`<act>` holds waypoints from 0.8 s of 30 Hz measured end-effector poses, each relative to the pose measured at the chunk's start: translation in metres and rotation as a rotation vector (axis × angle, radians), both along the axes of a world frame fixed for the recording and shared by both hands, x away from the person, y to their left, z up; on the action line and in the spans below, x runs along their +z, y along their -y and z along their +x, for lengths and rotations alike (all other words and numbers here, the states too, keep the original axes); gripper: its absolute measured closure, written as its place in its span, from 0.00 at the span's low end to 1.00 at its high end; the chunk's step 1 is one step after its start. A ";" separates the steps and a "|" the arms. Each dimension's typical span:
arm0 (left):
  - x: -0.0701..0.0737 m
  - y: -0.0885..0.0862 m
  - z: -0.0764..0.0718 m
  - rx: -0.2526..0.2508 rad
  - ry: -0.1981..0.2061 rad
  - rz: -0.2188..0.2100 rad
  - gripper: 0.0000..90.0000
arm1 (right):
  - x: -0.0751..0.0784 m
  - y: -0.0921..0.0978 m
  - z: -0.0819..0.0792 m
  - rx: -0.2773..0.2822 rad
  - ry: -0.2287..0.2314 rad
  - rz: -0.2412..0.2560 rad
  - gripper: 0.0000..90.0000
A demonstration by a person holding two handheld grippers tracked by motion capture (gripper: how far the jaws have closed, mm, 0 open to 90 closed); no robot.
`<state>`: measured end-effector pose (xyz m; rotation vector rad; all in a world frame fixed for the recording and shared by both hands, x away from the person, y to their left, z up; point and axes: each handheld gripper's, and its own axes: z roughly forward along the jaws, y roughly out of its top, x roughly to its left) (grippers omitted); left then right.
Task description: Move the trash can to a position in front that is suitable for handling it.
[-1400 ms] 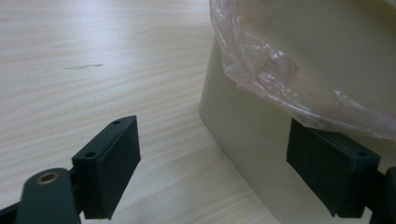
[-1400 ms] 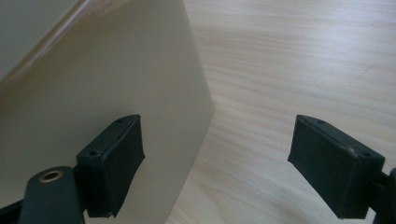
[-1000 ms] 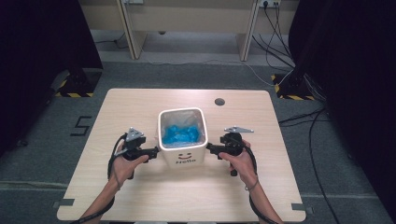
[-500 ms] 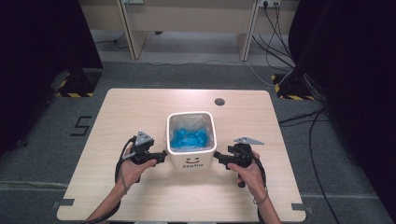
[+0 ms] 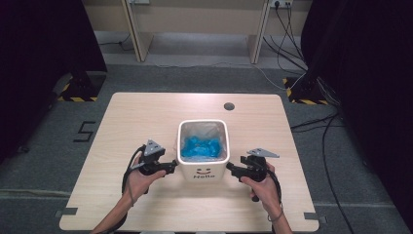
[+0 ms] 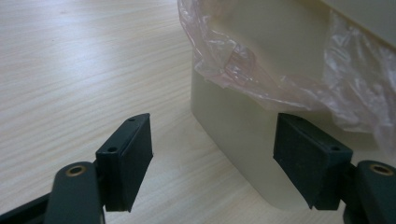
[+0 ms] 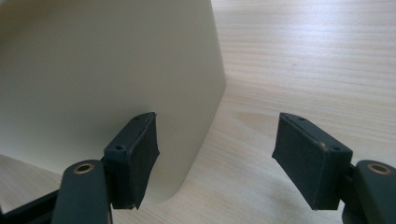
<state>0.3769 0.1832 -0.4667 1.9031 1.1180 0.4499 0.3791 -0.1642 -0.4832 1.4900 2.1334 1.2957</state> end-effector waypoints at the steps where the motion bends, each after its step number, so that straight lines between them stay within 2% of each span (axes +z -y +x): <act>1: 0.000 0.000 0.000 -0.003 0.001 -0.002 0.30 | 0.000 0.001 -0.001 0.003 0.006 -0.006 0.34; 3: -0.001 -0.001 0.000 -0.010 0.000 -0.011 0.30 | 0.000 0.002 -0.002 0.006 0.006 -0.001 0.32; 5: -0.002 -0.005 0.000 -0.008 -0.001 -0.034 0.24 | -0.002 0.004 -0.001 0.003 -0.003 0.004 0.24; 10: -0.006 -0.019 -0.007 0.019 -0.013 -0.067 0.21 | -0.005 0.014 0.002 -0.033 -0.003 0.005 0.24; 15: -0.010 -0.028 -0.021 0.018 -0.026 -0.092 0.20 | -0.011 0.027 0.002 -0.061 -0.018 0.000 0.22; 18: -0.018 -0.030 -0.029 -0.020 -0.038 -0.081 0.19 | -0.013 0.031 0.002 -0.070 -0.022 0.004 0.22; 22: -0.025 -0.031 -0.034 -0.029 -0.029 -0.049 0.19 | -0.013 0.029 0.002 -0.059 -0.020 0.002 0.22; 24: -0.027 -0.031 -0.036 -0.036 -0.033 -0.057 0.19 | -0.014 0.027 0.001 -0.057 -0.028 -0.003 0.21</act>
